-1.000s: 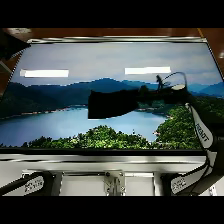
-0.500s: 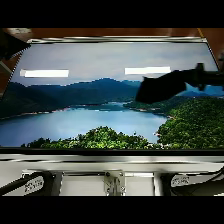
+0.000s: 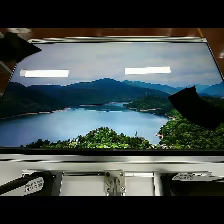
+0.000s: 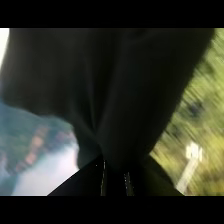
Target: Fold the shirts.
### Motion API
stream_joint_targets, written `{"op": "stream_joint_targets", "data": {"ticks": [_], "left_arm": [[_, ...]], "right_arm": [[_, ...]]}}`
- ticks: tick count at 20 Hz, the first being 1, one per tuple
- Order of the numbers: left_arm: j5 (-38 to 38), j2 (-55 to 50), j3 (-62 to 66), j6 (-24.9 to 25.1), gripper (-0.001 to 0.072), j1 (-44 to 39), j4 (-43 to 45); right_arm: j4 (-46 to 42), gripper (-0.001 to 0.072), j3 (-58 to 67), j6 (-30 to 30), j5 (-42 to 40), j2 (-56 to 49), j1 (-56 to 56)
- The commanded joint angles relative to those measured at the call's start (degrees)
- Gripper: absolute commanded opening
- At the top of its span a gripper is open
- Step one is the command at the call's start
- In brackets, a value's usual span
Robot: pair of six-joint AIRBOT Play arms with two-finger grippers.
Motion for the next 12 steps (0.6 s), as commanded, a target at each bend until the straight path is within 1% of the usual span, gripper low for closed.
{"op": "stream_joint_targets", "data": {"ticks": [1, 4, 7, 12], "left_arm": [[0.1, -1.5, 0.0, -0.4, 0.0033, -4.5, 1.2], [0.2, -1.7, 0.0, -0.3, 0.0033, -6.8, 1.2], [0.2, -1.8, 0.0, -0.2, 0.0033, -7.1, 1.2], [0.2, -1.8, 0.0, -0.2, 0.0033, -7.1, 1.2]], "right_arm": [[-4.5, 0.0064, -12.2, 0.5, 0.7, 2.9, -5.6], [-8.2, 0.0065, -24.2, 2.1, -4.6, 9.1, -8.3], [-11.6, 0.0064, -33.3, 3.5, -8.3, 15.1, -10.1], [-15.3, 0.0065, -41.9, 7.9, -13.7, 23.3, -10.5]]}}
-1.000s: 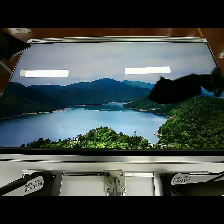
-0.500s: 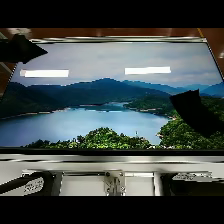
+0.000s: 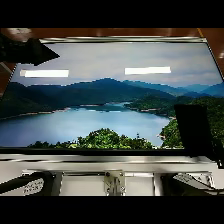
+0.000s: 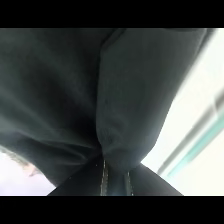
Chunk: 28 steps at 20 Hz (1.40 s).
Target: Fold the shirts.
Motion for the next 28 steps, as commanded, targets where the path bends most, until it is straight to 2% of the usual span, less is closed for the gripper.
{"op": "stream_joint_targets", "data": {"ticks": [1, 2, 3, 4, 5, 7, 10, 13, 14, 16, 18, 19, 20, 22, 24, 28], "left_arm": [[0.0, 0.0, 0.0, 0.2, 0.0033, -0.2, 0.0], [0.0, 0.0, 0.0, 0.2, 0.0033, -0.2, 0.0], [0.0, 0.0, 0.0, 0.3, 0.0033, -0.2, 0.0], [0.0, 0.0, 0.0, 0.9, 0.0033, -0.2, 0.0], [0.0, -0.1, 0.0, 1.0, 0.0033, -0.2, 0.0], [0.0, -0.1, 0.0, 1.0, 0.0033, -0.2, 0.1], [0.0, -0.2, 0.0, 1.0, 0.0034, -0.2, 1.8], [0.0, -0.7, 0.0, 1.0, 0.0032, -1.0, 10.4], [-0.2, -1.2, 0.0, 0.9, 0.0032, -2.3, 14.9], [-1.4, -2.8, 0.0, -0.6, 0.0032, -6.7, 26.4], [-4.9, -6.1, 0.0, -7.6, 0.0038, -11.9, 37.6], [-7.5, -8.1, 0.0, -8.1, 0.0230, -13.7, 38.9], [-10.5, -10.4, 0.0, -9.0, 0.0720, -15.1, 38.6], [-14.5, -14.0, 0.0, -10.7, 0.0704, -16.7, 38.6], [-14.6, -15.8, 0.0, -11.1, 0.0704, -17.4, 38.6], [-13.7, -15.4, 0.0, -10.5, 0.0704, -17.4, 38.6]], "right_arm": [[-4.1, 0.0065, -5.8, 3.4, -4.4, 5.7, -0.5], [-5.1, 0.0067, -6.1, 4.4, -5.7, 6.8, -0.5], [-5.1, 0.0153, -6.1, 4.7, -6.7, 7.6, -0.5], [-4.7, 0.0462, -6.1, 4.6, -6.8, 8.3, -0.5], [-4.5, 0.0626, -6.1, 3.8, -5.9, 9.1, -0.5], [-7.7, 0.0632, -4.9, 3.4, -2.9, 11.2, -0.5], [-14.5, 0.0631, 2.2, 7.4, -0.8, 16.2, -0.5], [-3.3, 0.0630, 12.5, 5.9, -10.4, 21.4, 3.2], [1.1, 0.0630, 15.2, 3.4, -14.6, 22.7, 7.1], [4.3, 0.0629, 18.7, -2.5, -17.0, 23.5, 19.3], [0.5, 0.0630, 19.2, -2.8, -13.3, 22.9, 34.2], [-3.3, 0.0631, 19.2, 0.2, -10.9, 21.3, 40.9], [-5.7, 0.0632, 19.2, 4.4, -8.1, 19.3, 45.5], [-6.0, 0.0632, 19.2, 3.7, -2.8, 15.0, 51.2], [-6.8, 0.0632, 19.2, 3.0, 1.2, 11.8, 54.9], [-6.8, 0.0632, 19.2, 3.0, 1.8, 10.1, 57.7]]}}
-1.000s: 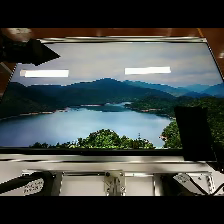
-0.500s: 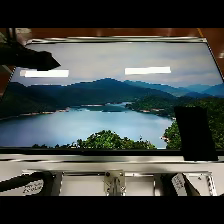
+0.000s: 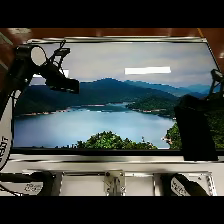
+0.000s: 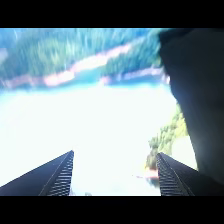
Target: Fold the shirts.
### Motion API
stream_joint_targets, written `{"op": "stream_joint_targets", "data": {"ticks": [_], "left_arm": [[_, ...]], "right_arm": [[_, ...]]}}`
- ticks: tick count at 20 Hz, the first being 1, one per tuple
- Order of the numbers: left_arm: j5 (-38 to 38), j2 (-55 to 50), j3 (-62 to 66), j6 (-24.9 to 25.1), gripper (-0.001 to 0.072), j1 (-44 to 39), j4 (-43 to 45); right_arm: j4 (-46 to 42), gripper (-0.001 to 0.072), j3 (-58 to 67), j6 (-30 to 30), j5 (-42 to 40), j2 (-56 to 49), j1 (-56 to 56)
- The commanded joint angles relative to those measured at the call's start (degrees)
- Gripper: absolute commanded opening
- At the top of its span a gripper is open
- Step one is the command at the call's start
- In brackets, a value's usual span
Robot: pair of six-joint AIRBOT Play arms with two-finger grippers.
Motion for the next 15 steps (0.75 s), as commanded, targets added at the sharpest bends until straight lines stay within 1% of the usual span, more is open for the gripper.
{"op": "stream_joint_targets", "data": {"ticks": [1, 12, 15], "left_arm": [[-0.8, -0.5, 0.0, 0.2, 0.0704, -0.7, 1.1], [0.8, -0.5, 0.0, 0.9, 0.0704, -0.7, 0.3], [0.7, -0.5, 0.0, 3.0, 0.0704, -0.7, 0.3]], "right_arm": [[0.4, 0.0632, 0.2, 0.1, 2.3, -1.7, 3.5], [0.5, 0.0631, 0.2, 0.1, 2.3, -1.7, 3.5], [0.5, 0.0632, 0.2, 0.1, 2.3, -1.7, 3.5]]}}
